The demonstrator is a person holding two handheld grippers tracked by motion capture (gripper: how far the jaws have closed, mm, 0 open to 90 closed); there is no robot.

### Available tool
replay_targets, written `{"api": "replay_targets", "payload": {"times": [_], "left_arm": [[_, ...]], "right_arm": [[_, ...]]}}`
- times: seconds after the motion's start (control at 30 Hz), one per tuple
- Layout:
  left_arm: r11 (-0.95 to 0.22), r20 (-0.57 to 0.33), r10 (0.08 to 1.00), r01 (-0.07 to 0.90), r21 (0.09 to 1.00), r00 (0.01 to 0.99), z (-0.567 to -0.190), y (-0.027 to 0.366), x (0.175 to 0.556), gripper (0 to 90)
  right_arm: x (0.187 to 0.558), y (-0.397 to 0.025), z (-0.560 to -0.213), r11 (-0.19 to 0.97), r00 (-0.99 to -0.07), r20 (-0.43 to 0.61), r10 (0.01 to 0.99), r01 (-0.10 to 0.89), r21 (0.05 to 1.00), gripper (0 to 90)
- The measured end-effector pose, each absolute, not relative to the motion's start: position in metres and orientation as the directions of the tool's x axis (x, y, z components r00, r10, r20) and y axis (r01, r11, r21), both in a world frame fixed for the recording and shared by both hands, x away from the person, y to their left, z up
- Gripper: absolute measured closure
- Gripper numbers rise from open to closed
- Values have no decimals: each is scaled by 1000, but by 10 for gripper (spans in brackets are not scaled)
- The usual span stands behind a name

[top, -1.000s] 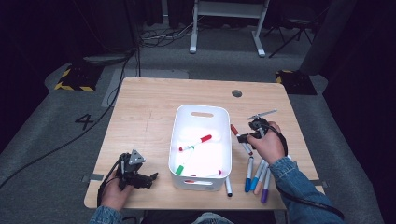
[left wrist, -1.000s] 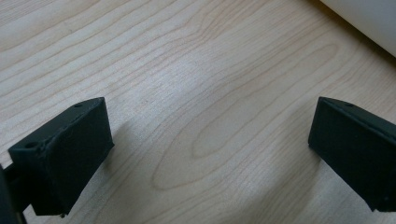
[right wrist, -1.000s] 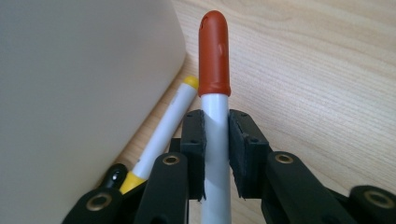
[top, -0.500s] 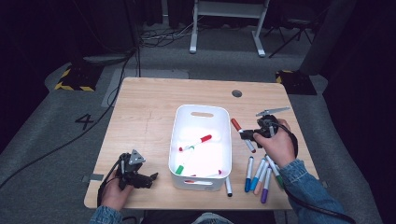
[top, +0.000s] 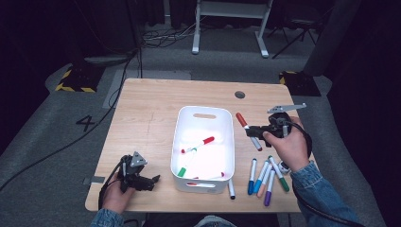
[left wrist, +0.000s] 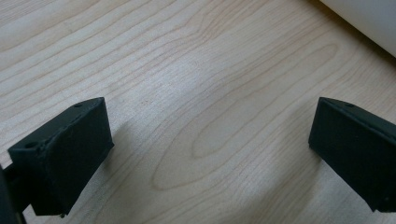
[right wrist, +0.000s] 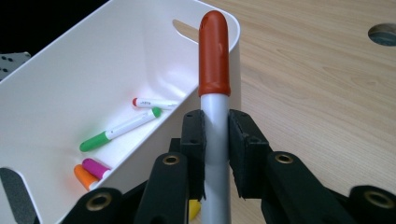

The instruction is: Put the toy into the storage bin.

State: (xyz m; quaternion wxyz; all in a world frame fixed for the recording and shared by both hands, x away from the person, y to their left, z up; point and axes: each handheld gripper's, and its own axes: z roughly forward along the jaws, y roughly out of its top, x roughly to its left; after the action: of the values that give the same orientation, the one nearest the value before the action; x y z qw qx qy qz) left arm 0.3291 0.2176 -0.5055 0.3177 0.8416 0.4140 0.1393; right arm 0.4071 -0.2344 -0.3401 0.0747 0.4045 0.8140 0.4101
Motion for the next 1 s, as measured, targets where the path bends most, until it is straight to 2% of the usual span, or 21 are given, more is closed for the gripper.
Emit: {"api": "replay_targets", "payload": {"times": [1.0], "left_arm": [[-453, -26, 787, 607, 653, 616, -506, 217, 328, 0]], "right_arm": [[361, -155, -315, 526, -845, 164, 510, 457, 718, 773]]}}
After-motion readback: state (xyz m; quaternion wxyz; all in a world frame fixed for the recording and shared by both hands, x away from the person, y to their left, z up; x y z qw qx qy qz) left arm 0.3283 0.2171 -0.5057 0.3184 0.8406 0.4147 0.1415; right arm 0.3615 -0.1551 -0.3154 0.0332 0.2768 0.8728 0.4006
